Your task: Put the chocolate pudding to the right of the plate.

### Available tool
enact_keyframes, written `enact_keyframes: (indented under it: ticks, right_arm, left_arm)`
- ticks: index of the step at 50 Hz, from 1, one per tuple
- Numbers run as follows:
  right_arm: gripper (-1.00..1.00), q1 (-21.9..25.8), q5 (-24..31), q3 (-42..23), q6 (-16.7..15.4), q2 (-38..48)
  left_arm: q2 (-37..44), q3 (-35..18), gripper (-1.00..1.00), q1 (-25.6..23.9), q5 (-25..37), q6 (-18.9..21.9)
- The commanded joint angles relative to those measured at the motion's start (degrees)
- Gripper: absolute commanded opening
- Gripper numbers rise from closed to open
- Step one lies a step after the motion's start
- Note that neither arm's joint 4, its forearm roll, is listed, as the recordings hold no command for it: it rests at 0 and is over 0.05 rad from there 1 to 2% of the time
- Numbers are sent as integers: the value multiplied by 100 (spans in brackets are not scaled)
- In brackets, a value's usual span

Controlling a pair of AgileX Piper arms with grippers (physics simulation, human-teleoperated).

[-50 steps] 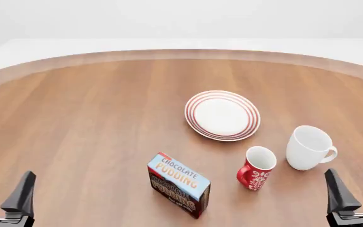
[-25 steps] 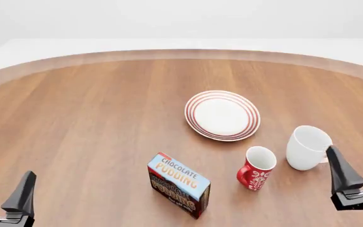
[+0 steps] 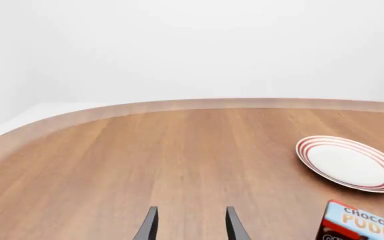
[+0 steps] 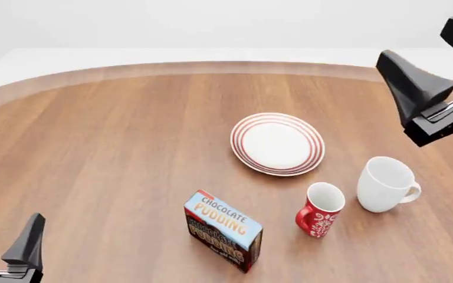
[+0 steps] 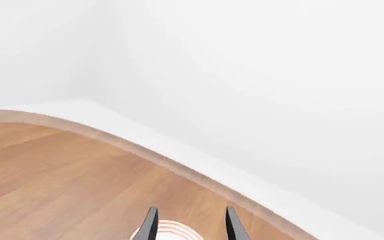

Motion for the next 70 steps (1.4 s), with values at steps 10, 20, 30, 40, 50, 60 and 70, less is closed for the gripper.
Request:
enact_keyframes:
  ticks: [10, 20, 30, 40, 50, 60, 70]
  right_arm:
    - [100, 1133, 479, -1214, -328, 1053]
    - [100, 1299, 528, -1289, -339, 1292]
    - [100, 1424, 533, -1130, -389, 1428]
    - [100, 1497, -7, -1093, -402, 2195]
    - [100, 1590, -247, -1020, -304, 2571]
    - [100, 1636, -264, -764, -191, 2449]
    - [100, 1661, -522, -291, 3, 2531]
  left_arm:
    - [0, 0, 100, 0, 0, 0]
    - [0, 0, 100, 0, 0, 0]
    - [0, 0, 100, 0, 0, 0]
    - [0, 0, 100, 0, 0, 0]
    - [0, 0, 100, 0, 0, 0]
    - [0, 0, 100, 0, 0, 0]
    - [0, 0, 100, 0, 0, 0]
